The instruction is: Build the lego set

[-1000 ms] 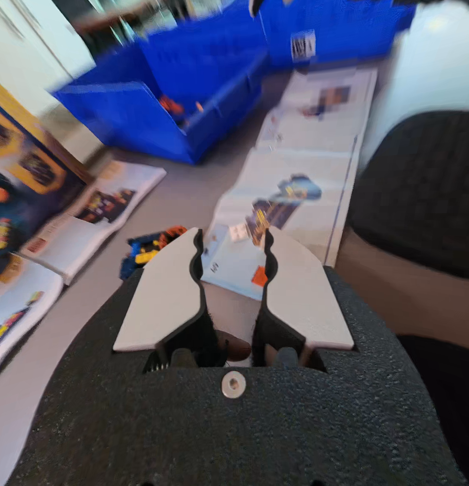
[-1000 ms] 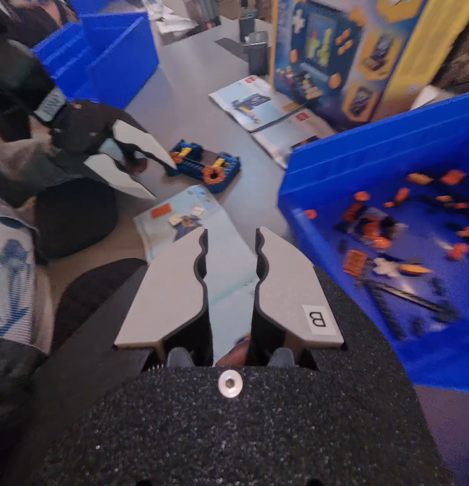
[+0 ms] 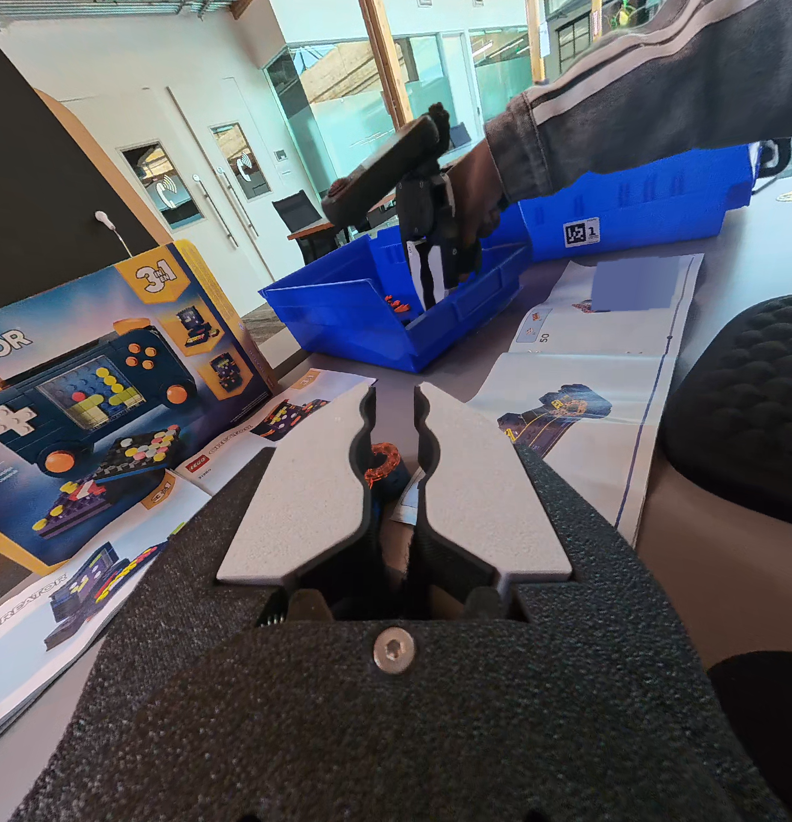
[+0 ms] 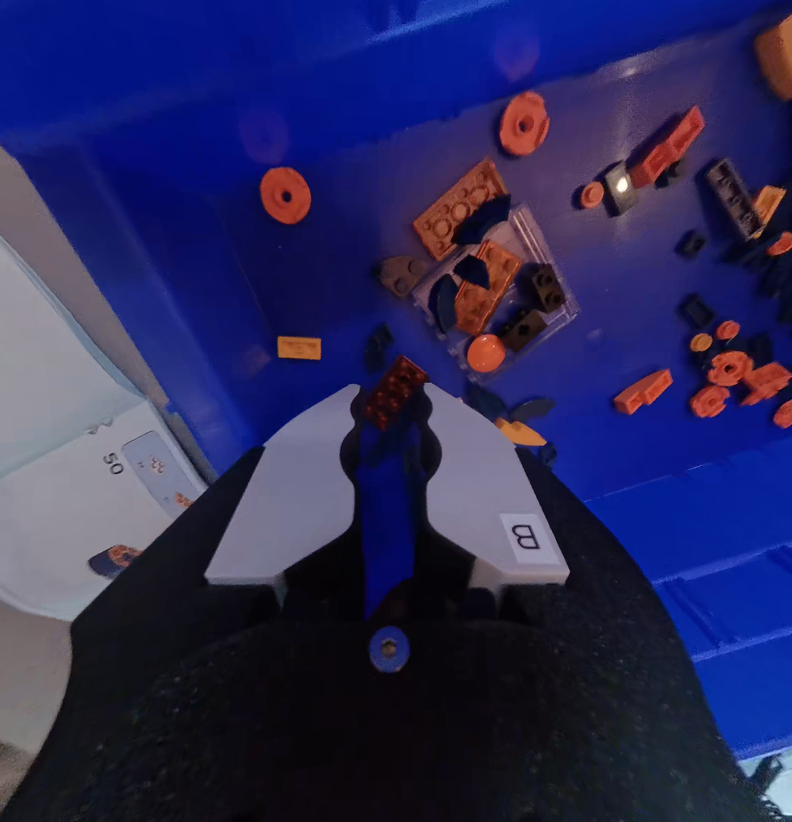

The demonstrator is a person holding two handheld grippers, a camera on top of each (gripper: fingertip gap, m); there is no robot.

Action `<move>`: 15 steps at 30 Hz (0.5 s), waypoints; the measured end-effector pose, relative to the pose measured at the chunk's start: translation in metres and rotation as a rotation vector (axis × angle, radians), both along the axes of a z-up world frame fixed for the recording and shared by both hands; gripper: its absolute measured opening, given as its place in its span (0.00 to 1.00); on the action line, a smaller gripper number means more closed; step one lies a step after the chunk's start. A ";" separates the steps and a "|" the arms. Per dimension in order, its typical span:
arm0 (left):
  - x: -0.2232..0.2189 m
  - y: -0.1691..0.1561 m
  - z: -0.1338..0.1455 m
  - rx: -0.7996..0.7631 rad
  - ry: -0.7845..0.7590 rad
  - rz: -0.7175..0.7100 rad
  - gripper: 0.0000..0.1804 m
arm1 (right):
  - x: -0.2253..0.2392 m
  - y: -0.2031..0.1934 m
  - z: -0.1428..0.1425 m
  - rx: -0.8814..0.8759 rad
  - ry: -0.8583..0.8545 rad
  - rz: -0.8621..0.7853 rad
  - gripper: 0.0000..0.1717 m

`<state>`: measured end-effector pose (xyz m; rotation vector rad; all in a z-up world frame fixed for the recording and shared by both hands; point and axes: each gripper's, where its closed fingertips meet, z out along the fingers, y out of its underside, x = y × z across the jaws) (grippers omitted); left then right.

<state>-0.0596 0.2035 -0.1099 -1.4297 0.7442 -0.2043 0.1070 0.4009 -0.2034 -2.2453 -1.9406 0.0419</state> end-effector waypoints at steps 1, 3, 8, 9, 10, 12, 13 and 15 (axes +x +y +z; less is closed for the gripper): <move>0.000 0.000 0.000 0.002 0.006 0.000 0.09 | 0.000 0.002 -0.001 0.025 0.002 0.020 0.13; 0.001 -0.001 -0.001 0.007 0.019 -0.002 0.09 | -0.001 0.003 -0.002 0.033 0.025 0.043 0.14; 0.002 -0.002 -0.002 0.011 0.045 -0.001 0.09 | 0.006 0.014 -0.001 0.029 0.009 -0.011 0.20; 0.002 -0.002 -0.002 0.011 0.046 0.000 0.09 | 0.006 0.014 -0.001 0.017 0.015 -0.007 0.19; 0.002 -0.002 -0.002 0.011 0.049 0.000 0.09 | 0.005 0.012 -0.001 0.002 0.023 0.002 0.17; 0.002 -0.003 -0.002 0.014 0.056 0.003 0.09 | 0.005 0.010 -0.001 0.024 0.020 0.041 0.15; 0.002 -0.002 -0.002 0.014 0.058 0.004 0.09 | 0.004 0.006 -0.002 0.010 0.022 0.073 0.11; 0.002 -0.003 -0.003 0.013 0.062 0.003 0.09 | 0.001 0.004 -0.002 0.012 0.035 0.085 0.10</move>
